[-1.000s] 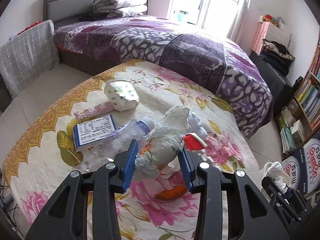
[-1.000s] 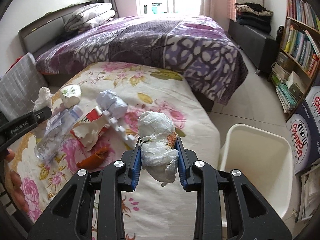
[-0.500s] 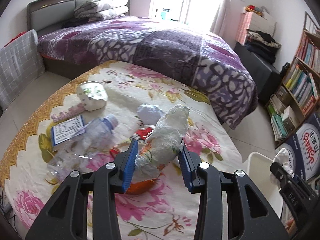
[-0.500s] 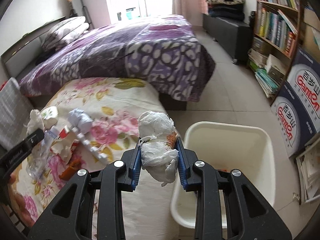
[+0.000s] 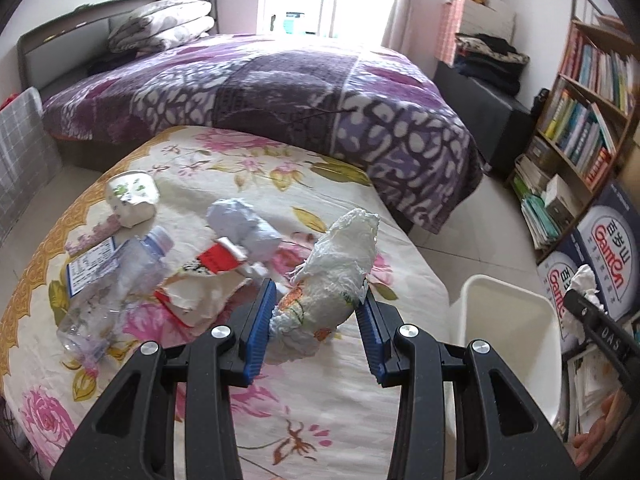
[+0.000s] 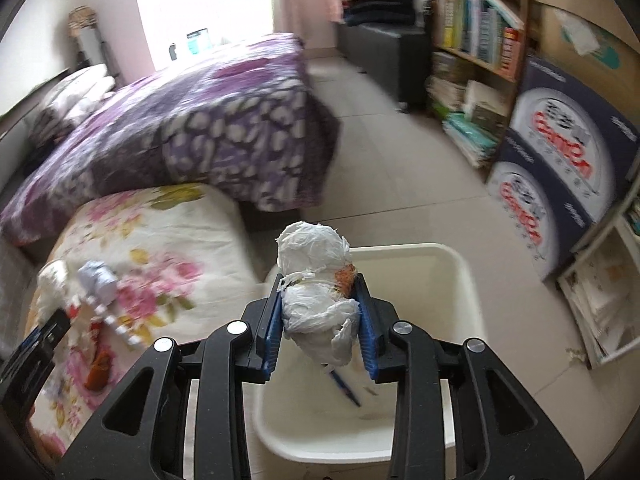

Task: Collect trash
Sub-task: 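Carry the tissue ball over the bin and open the right tool, then move the left tool over the bin and release the wrapped bundle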

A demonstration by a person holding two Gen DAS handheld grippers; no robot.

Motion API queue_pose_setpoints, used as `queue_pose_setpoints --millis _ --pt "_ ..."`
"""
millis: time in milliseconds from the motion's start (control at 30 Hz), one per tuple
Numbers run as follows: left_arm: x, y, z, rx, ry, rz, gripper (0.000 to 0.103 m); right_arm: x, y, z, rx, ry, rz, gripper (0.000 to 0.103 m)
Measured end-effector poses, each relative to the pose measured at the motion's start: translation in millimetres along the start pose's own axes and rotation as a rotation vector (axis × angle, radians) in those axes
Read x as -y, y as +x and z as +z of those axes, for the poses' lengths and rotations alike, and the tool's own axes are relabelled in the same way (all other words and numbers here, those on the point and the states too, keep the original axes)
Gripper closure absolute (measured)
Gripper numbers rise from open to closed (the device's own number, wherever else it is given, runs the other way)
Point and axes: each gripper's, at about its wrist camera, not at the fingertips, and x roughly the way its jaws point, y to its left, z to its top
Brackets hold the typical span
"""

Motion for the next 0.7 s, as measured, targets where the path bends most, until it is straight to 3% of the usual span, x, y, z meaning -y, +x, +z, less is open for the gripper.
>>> queue_pose_setpoints --millis 100,167,267,433,700 --pt "12.8 -0.4 -1.4 -0.003 0.025 -0.020 0.063 18.3 -3.7 4.2 0.025 0.054 -0.053 0.038" --pt "20.0 -1.1 -2.4 -0.002 0.042 -0.032 0.063 29.3 -6.1 7.3 0.040 0.075 -0.081 0.032" --pt "37.7 -2.7 -4.6 0.000 0.086 -0.054 0.063 46.2 -7.7 11.1 0.055 0.110 -0.141 0.010" --pt "62.3 -6.1 -6.2 0.003 0.134 -0.089 0.063 71.4 -7.1 16.6 0.047 0.161 -0.226 0.007" --pt "115.8 -1.1 -21.3 -0.064 0.245 -0.180 0.062 96.7 -6.7 24.1 0.025 0.209 -0.245 0.007"
